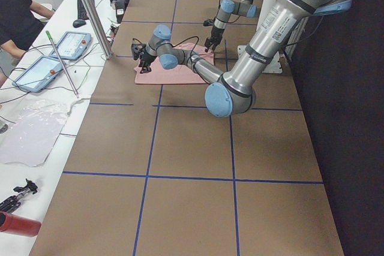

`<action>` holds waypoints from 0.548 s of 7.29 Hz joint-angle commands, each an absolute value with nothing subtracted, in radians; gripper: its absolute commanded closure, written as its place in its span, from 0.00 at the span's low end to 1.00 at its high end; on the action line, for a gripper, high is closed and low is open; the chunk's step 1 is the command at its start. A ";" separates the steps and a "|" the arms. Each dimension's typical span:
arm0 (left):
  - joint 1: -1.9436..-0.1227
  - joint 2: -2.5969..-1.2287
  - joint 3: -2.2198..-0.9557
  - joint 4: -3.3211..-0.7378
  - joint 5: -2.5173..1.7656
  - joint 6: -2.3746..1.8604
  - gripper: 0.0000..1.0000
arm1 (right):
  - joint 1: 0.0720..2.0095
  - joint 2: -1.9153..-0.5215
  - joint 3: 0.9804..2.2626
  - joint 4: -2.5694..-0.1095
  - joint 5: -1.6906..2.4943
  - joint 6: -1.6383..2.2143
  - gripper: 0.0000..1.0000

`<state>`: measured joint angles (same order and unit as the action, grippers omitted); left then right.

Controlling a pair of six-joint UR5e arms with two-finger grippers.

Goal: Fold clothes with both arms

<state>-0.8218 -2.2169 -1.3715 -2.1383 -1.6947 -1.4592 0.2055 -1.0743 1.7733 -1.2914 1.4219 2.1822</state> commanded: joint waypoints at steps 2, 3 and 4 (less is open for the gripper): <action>-0.819 -2.217 -1.373 -2.138 -1.695 -1.460 0.52 | 0.212 -1.072 1.784 -1.376 1.422 2.183 0.21; -0.819 -2.217 -1.373 -2.138 -1.695 -1.463 0.51 | 0.210 -1.075 1.786 -1.382 1.422 2.183 0.21; -0.818 -2.217 -1.373 -2.138 -1.695 -1.480 0.51 | 0.206 -1.075 1.779 -1.382 1.422 2.183 0.28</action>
